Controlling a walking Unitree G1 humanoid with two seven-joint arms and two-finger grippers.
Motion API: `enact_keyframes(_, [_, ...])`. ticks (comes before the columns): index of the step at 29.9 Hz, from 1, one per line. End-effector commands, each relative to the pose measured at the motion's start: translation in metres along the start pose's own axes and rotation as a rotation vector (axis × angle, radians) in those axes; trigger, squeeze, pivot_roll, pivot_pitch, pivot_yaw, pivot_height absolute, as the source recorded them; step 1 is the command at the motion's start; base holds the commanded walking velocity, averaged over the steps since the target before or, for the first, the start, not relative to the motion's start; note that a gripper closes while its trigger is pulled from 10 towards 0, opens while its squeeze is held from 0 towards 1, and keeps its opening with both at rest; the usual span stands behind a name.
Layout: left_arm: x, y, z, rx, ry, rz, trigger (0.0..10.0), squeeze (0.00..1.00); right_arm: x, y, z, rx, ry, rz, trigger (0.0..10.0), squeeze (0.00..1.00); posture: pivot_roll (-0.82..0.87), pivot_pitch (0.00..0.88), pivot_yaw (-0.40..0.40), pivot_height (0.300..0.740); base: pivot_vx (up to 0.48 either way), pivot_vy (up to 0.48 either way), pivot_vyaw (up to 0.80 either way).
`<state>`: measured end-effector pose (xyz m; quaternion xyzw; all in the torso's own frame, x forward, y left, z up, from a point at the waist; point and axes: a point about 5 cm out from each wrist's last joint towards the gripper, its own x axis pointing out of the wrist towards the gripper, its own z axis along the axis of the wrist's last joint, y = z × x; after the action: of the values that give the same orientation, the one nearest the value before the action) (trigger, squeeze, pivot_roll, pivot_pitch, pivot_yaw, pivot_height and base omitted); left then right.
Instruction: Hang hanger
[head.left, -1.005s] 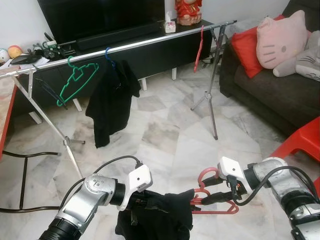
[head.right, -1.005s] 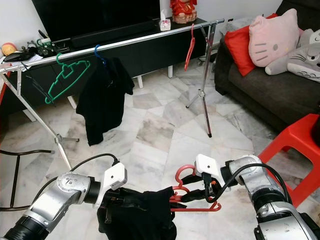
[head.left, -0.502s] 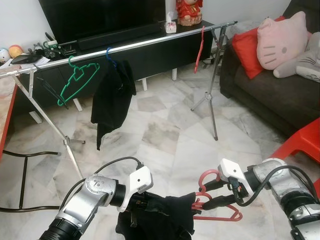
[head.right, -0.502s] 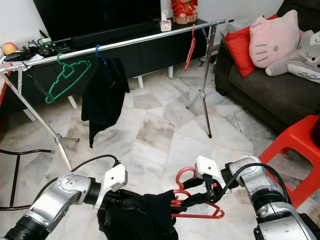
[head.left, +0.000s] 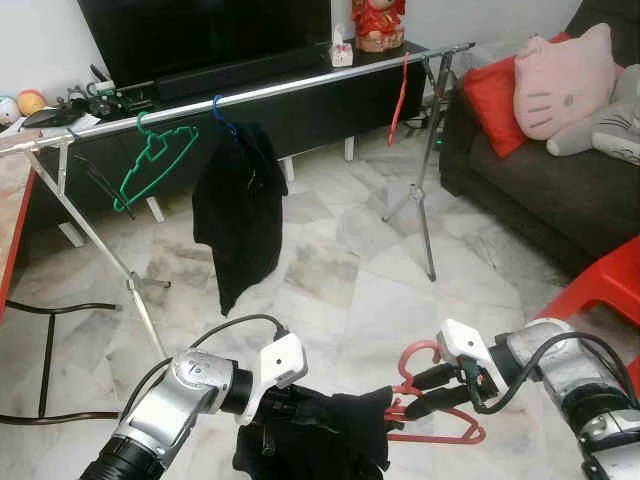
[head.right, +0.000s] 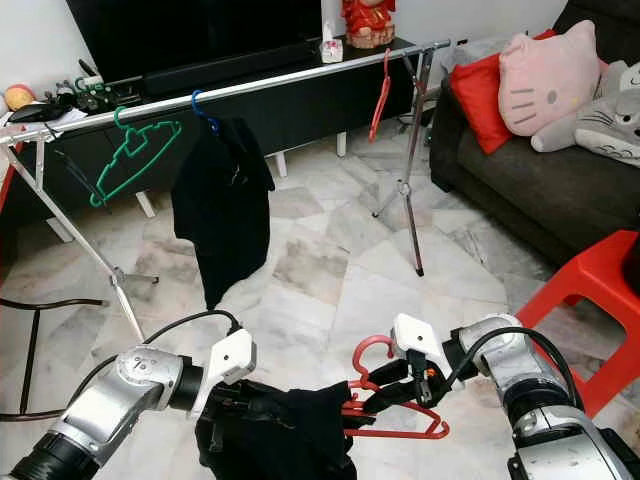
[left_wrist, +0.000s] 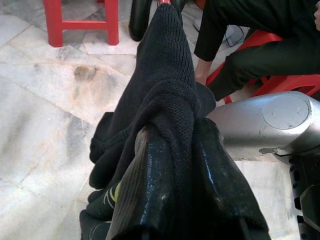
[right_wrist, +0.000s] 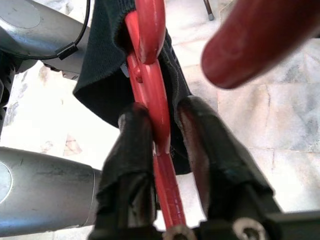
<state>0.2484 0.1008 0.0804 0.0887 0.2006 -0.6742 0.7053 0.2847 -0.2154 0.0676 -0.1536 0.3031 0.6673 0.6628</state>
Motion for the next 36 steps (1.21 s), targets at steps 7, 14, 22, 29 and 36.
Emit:
enact_keyframes(7, [0.0148, -0.0026, 0.0446, 0.157, -0.167, -0.065, 10.0, 0.0, 0.0293, 0.0083, -0.0022, -0.001, 0.034, 0.118, 0.0, 0.0, -0.18, 0.0, 0.047, 0.74, 0.0, 0.0, 0.0])
enact_keyframes(14, [0.0139, -0.0018, 0.0457, 0.163, -0.172, -0.062, 10.0, 0.0, 0.0324, 0.0094, -0.002, 0.0, 0.025, 0.127, 0.0, 0.0, -0.18, 0.0, 0.049, 0.74, 0.0, 0.0, 0.0])
enact_keyframes(22, [0.013, 0.0006, 0.0451, 0.157, -0.166, -0.044, 10.0, 0.0, 0.033, 0.0098, -0.0017, 0.0, 0.02, 0.132, 0.0, 0.0, -0.18, 0.0, 0.05, 0.74, 0.0, 0.0, 0.0])
enact_keyframes(29, [0.0107, 0.0019, 0.0458, 0.153, -0.167, -0.044, 10.0, 0.0, 0.0333, 0.0096, -0.0012, 0.0, 0.014, 0.127, 0.0, 0.0, -0.18, 0.0, 0.051, 0.74, 0.0, 0.0, 0.0])
enact_keyframes(36, [0.01, 0.0013, 0.0461, 0.159, -0.167, -0.056, 10.0, 1.0, 0.0336, 0.0096, -0.0017, 0.0, 0.014, 0.121, 0.0, 0.0, -0.18, 0.0, 0.054, 0.74, 0.0, 0.0, 0.0])
